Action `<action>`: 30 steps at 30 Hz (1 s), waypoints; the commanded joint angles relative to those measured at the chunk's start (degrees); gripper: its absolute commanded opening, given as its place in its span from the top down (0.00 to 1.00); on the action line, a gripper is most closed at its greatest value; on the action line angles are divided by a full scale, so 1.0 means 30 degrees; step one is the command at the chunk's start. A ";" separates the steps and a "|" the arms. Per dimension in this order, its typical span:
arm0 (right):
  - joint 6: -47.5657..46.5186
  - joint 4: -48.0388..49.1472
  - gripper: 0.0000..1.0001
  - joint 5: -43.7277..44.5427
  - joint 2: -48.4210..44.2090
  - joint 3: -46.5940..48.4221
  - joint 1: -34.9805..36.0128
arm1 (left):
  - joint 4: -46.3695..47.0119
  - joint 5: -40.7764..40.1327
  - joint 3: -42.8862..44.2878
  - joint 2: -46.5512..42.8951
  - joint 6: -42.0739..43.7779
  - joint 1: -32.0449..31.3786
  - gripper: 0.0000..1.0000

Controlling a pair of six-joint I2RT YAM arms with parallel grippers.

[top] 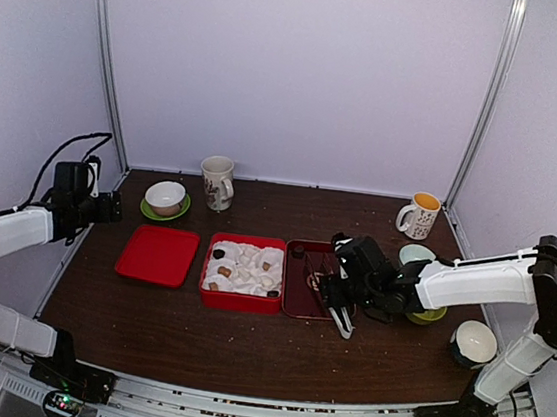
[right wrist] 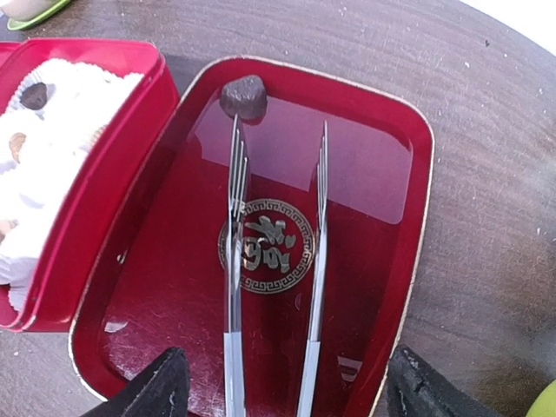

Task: Pack the chocolate
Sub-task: Place the clamp on the plate, then pick up the box lid from the center of the board.

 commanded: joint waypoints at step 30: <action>-0.0323 0.0678 0.23 0.0095 -0.1471 -0.0111 -0.0064 | -1.1338 0.5206 0.7210 0.8776 -0.2518 0.0011 0.56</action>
